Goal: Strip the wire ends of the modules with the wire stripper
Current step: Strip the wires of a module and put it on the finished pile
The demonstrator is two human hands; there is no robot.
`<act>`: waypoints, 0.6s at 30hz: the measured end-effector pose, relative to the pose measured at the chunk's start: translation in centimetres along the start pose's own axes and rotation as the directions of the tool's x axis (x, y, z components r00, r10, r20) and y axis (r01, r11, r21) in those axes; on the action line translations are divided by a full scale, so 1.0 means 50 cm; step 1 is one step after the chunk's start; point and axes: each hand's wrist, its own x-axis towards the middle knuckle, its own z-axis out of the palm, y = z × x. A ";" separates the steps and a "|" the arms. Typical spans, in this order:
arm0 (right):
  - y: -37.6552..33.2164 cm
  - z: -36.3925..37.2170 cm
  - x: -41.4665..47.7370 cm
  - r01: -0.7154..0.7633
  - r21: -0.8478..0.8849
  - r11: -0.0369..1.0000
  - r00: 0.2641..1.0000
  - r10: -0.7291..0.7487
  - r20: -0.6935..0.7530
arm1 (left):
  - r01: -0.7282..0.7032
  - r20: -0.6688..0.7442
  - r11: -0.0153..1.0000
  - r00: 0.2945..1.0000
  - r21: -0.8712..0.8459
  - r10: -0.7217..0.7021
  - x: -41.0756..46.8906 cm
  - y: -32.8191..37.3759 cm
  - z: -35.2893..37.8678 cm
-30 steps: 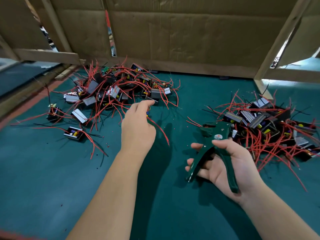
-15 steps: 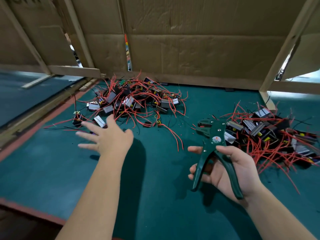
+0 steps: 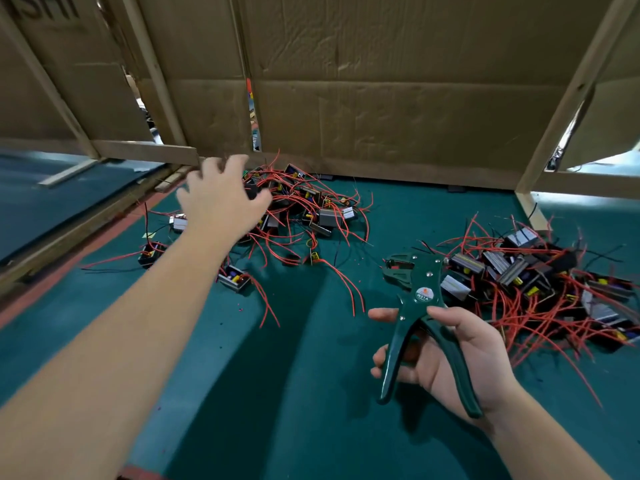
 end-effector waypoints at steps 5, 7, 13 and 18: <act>0.003 0.004 0.003 -0.085 -0.040 0.996 0.996 0.085 -0.013 | -0.057 0.434 0.976 0.900 0.210 -0.041 0.086 -0.006 0.064; 0.004 0.005 0.005 -0.098 -0.044 0.994 0.995 0.097 -0.023 | 0.031 0.505 0.995 0.859 0.096 -0.076 0.104 -0.017 0.080; 0.008 -0.004 0.009 -0.070 -0.033 0.997 0.998 0.070 -0.010 | 0.051 0.492 0.995 0.866 0.085 -0.086 0.126 -0.034 0.097; 0.009 -0.008 0.005 -0.009 -0.035 0.999 1.000 0.010 0.020 | 0.043 0.260 0.989 0.962 0.140 -0.079 0.083 -0.028 0.109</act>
